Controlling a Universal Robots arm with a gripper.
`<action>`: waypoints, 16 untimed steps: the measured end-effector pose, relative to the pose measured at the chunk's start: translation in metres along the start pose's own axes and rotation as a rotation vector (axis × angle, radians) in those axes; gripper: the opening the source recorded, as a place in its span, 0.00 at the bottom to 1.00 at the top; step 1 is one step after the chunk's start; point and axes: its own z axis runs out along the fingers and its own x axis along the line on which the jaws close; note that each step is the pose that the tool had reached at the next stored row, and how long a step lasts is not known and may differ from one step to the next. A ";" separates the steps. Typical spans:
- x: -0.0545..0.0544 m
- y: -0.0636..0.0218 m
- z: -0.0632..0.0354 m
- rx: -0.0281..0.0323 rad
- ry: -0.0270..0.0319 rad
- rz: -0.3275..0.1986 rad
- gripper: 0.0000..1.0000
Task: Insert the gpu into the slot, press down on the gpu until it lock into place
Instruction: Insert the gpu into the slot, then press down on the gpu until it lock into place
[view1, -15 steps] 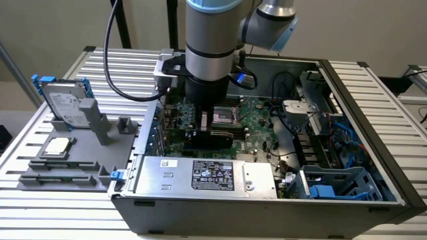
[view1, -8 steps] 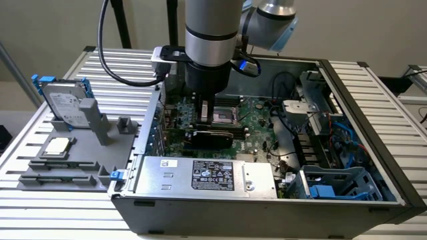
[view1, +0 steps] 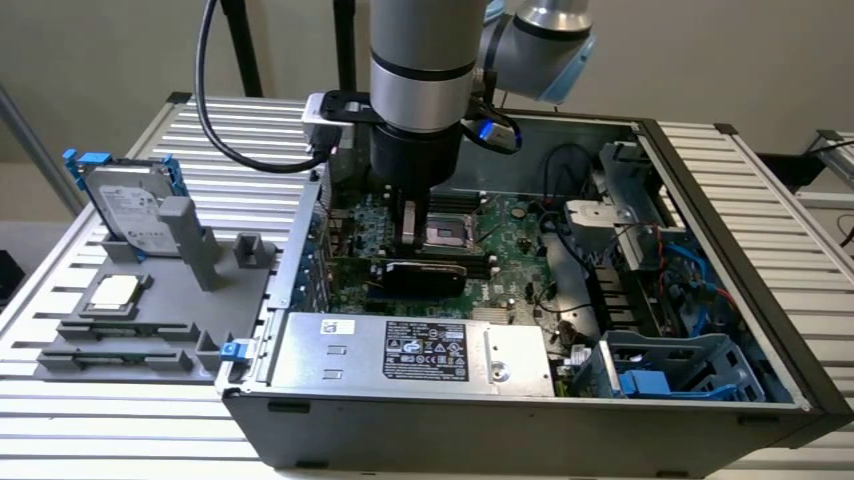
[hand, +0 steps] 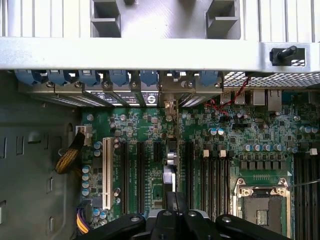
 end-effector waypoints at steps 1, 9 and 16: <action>0.000 0.0000 0.0000 0.0000 0.0000 0.000 0.11; 0.000 0.0000 0.0000 0.0000 0.0000 0.000 0.11; -0.003 0.0028 0.0030 0.0000 0.0001 0.001 0.11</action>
